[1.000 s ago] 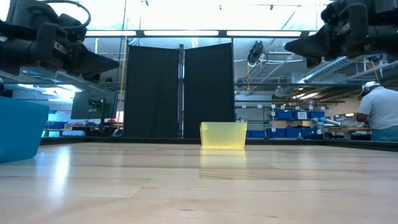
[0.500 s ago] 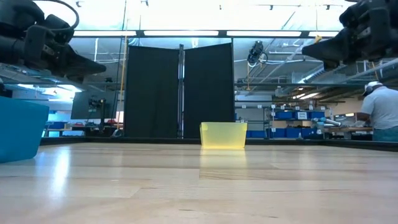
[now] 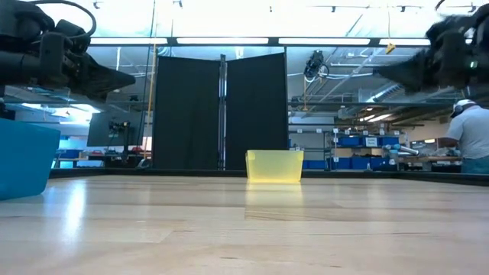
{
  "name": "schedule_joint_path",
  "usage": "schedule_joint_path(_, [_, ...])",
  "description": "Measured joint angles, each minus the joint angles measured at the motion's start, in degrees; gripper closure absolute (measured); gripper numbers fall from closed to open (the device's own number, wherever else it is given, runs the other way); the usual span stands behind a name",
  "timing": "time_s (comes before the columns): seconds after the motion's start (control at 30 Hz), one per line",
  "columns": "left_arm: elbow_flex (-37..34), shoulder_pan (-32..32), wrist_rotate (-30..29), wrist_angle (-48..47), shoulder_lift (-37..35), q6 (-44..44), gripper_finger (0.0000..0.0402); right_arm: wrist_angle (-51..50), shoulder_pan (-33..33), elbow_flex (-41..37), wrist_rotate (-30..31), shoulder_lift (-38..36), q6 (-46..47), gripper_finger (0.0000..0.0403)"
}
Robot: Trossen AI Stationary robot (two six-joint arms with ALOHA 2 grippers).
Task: Sort batteries
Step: Return to Home Position
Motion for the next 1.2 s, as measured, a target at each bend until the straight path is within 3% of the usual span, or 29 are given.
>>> schedule_joint_path(0.23, [0.0, 0.0, -0.4, 0.1, 0.0, -0.5, 0.0394, -5.3, -2.4, -0.1, 1.8, 0.3, 3.6, 0.0398])
schedule_joint_path(0.4, [0.0, 0.0, -1.4, -0.4, 0.1, -0.9, 0.0394, -5.6, -2.4, -0.1, 8.7, 0.0, 2.5, 0.0397])
schedule_joint_path(0.53, [0.0, 0.0, -1.5, -0.4, 0.3, -1.1, 0.0394, -5.8, -2.4, -0.1, 10.9, 0.1, 2.3, 0.0386])
schedule_joint_path(0.73, [0.0, 0.0, -1.5, -0.4, 0.3, -2.7, 0.0394, -5.8, -2.4, -0.1, 10.9, 0.1, 1.3, 0.0369])
schedule_joint_path(1.2, [0.0, 0.0, -1.5, -0.4, 0.3, -2.5, 0.0394, -5.8, -2.4, -0.1, 11.0, 0.1, 1.8, 0.0376])
